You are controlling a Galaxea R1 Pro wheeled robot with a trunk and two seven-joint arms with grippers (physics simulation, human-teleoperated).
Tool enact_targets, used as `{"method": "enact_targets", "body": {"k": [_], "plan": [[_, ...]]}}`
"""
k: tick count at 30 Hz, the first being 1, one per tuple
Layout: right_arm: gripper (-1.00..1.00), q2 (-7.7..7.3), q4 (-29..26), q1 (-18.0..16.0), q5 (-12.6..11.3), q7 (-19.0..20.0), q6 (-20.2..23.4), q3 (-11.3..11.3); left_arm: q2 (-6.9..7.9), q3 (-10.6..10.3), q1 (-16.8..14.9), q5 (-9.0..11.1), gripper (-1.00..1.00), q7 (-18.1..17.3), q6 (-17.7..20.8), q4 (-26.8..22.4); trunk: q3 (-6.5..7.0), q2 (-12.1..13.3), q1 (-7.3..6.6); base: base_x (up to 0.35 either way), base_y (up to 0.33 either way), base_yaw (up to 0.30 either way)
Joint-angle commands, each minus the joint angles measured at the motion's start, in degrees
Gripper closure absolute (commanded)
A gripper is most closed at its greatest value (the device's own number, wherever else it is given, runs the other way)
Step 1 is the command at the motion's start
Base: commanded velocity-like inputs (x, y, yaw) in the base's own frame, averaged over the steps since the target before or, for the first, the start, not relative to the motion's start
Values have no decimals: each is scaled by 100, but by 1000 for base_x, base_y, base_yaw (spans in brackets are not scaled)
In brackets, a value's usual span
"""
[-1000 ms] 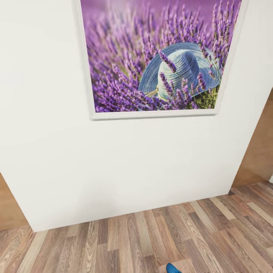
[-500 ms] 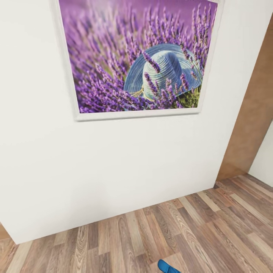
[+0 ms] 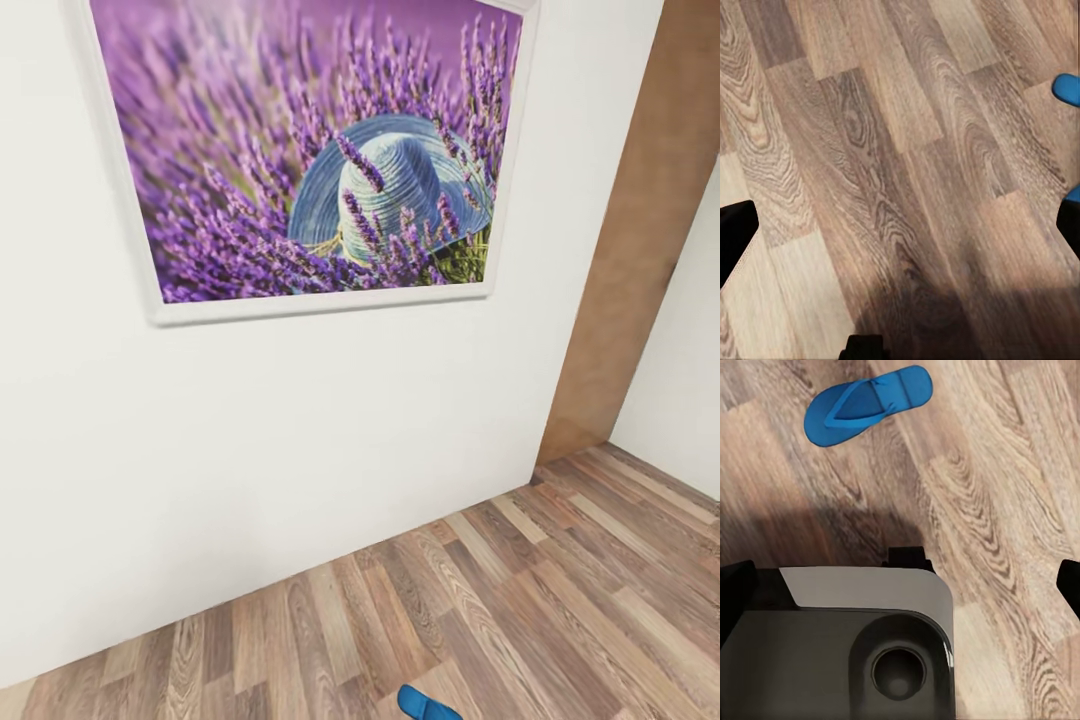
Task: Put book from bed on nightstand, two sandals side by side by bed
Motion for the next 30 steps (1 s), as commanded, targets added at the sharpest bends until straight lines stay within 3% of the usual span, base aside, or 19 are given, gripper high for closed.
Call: {"method": "enact_targets", "body": {"k": [1, 30], "plan": [[-100, 2, -2, -1, -2, -1, -15, -18, 0, 0, -1, 2, -100, -1, -17, 0, -5, -2, 2, 127, 78, -214], [-100, 2, -4, -1, -2, -1, -15, -18, 0, 0, -2, 0, -100, -1, -20, 0, -5, -2, 2, 11, 7, -214]]}}
